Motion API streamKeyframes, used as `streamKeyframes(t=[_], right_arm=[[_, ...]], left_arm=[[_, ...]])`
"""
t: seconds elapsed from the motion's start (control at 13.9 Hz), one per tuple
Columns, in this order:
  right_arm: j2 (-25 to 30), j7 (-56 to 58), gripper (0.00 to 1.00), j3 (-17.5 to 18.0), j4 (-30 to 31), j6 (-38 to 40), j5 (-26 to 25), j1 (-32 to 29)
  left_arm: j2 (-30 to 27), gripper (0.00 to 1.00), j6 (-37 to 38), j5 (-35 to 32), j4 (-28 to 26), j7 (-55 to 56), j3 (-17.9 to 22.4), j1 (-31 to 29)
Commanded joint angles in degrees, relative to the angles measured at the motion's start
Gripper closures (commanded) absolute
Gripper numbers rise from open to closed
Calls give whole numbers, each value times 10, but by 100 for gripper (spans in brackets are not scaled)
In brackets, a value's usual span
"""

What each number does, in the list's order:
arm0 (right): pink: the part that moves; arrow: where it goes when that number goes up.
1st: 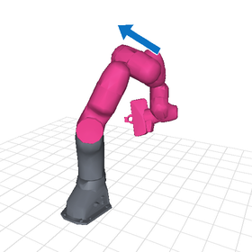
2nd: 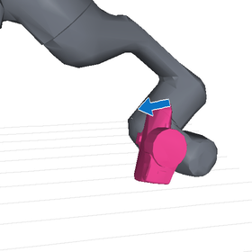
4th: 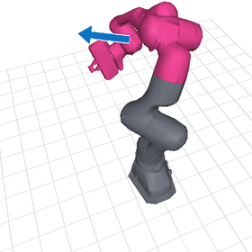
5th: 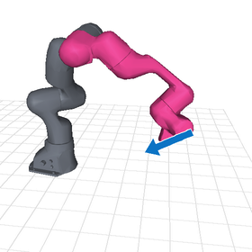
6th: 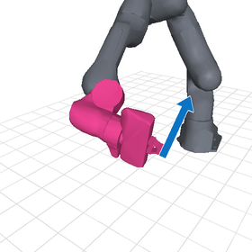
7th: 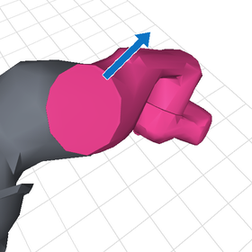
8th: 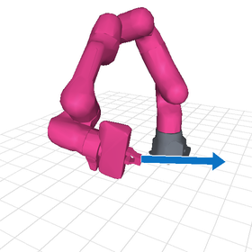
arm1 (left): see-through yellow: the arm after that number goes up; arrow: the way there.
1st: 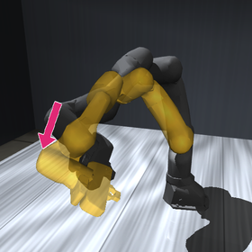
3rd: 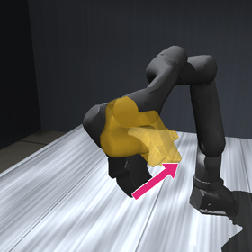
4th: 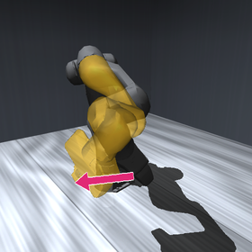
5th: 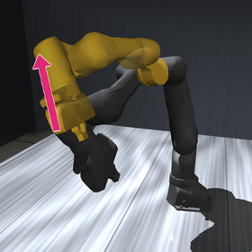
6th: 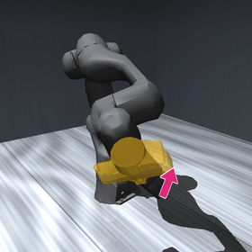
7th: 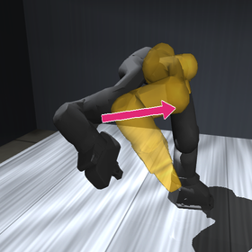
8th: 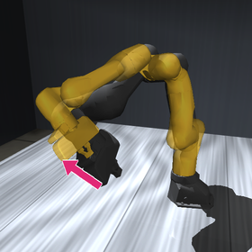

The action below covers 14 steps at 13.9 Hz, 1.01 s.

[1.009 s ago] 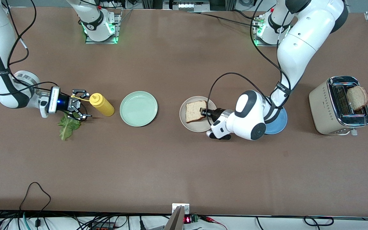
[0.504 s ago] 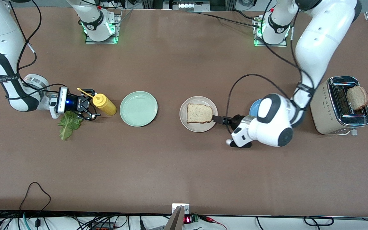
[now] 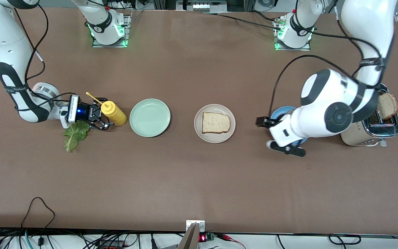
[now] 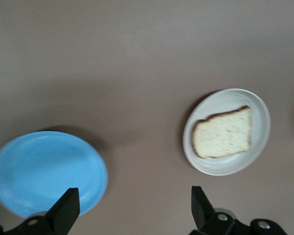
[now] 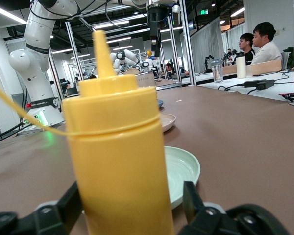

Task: Make sandwich in beige plate with both arms
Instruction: 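Return the left gripper to the toaster while the right gripper lifts the bottle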

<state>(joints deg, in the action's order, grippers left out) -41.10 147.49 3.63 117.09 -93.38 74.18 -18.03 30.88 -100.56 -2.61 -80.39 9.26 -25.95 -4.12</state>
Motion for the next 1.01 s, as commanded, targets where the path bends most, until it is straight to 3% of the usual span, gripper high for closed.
streamKeyframes(t=[0.0,0.22,0.29,0.43,0.58,0.65,0.94], right_arm=[[-3,10,50,-2,-4,5,14,4],[-2,2,96,-2,-5,6,12,4],[-2,1,100,-2,-15,7,8,4],[2,-26,100,-3,-39,8,-2,11],[24,-112,100,-3,-67,11,-50,12],[36,-151,100,-3,-88,11,-75,15],[89,-291,100,-6,-125,-7,-116,66]], left_arm=[[-42,0,9,-42,-1,0,1,-44],[-58,0,44,-41,37,-6,16,-57],[-72,0,45,-38,37,-6,42,-42],[-113,0,47,-33,31,-17,111,-15],[-147,0,51,-32,18,-61,219,46],[-170,0,52,-13,-2,-68,249,60],[-271,0,22,0,-124,-91,256,50]])
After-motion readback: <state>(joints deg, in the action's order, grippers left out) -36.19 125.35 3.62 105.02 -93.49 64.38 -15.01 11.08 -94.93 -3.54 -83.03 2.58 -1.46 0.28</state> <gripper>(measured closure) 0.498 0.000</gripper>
